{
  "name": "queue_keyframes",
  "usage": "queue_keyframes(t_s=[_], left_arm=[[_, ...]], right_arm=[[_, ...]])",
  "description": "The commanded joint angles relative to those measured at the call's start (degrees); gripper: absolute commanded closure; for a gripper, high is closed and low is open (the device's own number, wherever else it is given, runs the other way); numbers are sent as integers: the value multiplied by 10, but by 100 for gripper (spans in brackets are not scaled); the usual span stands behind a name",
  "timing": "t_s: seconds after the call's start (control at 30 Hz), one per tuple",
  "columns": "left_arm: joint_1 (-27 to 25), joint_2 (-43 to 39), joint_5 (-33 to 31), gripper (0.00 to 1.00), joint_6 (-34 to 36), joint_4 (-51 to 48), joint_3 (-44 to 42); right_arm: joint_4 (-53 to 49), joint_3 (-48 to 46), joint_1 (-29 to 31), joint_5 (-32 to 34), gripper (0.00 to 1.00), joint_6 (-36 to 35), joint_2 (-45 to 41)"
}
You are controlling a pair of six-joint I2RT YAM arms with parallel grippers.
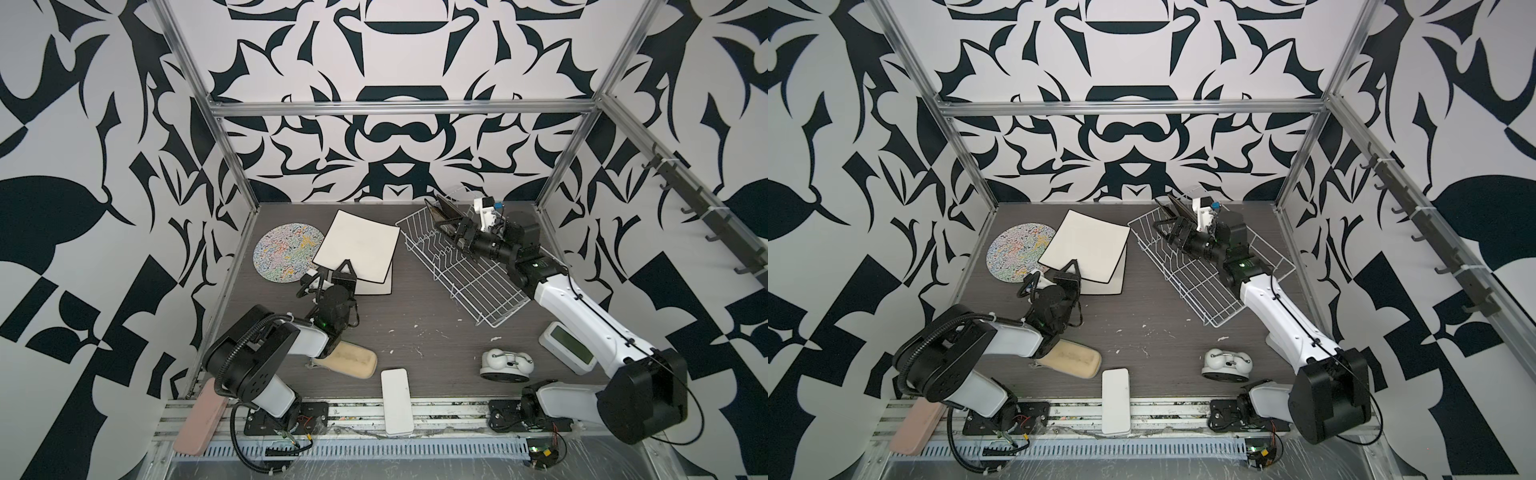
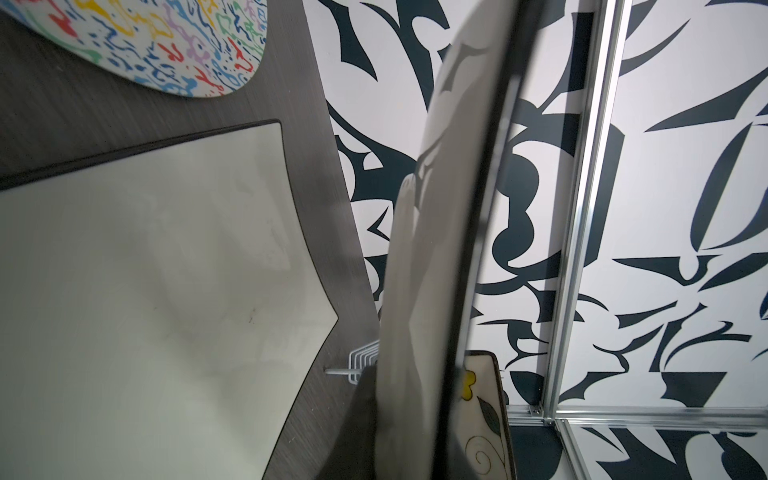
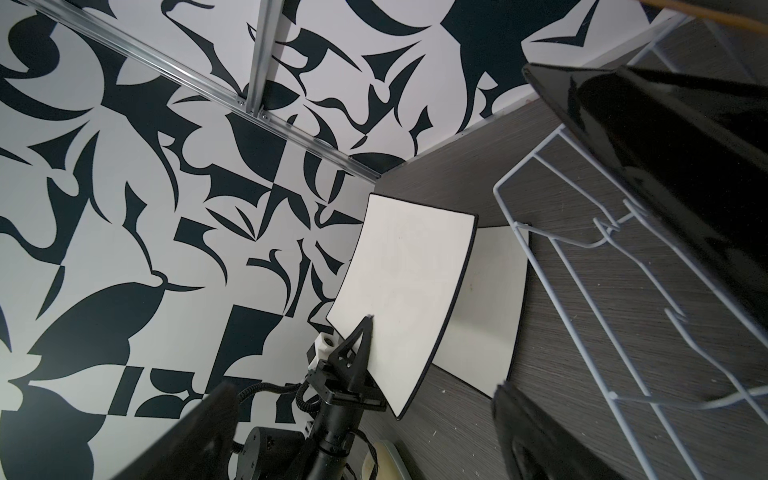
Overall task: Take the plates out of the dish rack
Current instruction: 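Lower the pale plate flat onto the white square plate with the left gripper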
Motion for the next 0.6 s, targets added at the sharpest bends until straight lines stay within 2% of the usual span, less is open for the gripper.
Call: queue_keyframes(t_s=[0.0, 0.27, 0.57], left_arm=[[-8, -19, -61, 100, -13, 125, 32], [-29, 18, -115, 100, -53, 125, 42], [-38, 50, -144, 100, -73, 125, 47]], right_arm=[[16, 16, 6, 7, 1, -5, -7], [22, 18, 30, 18, 1, 1, 2], [14, 31, 50, 27, 1, -9, 21]])
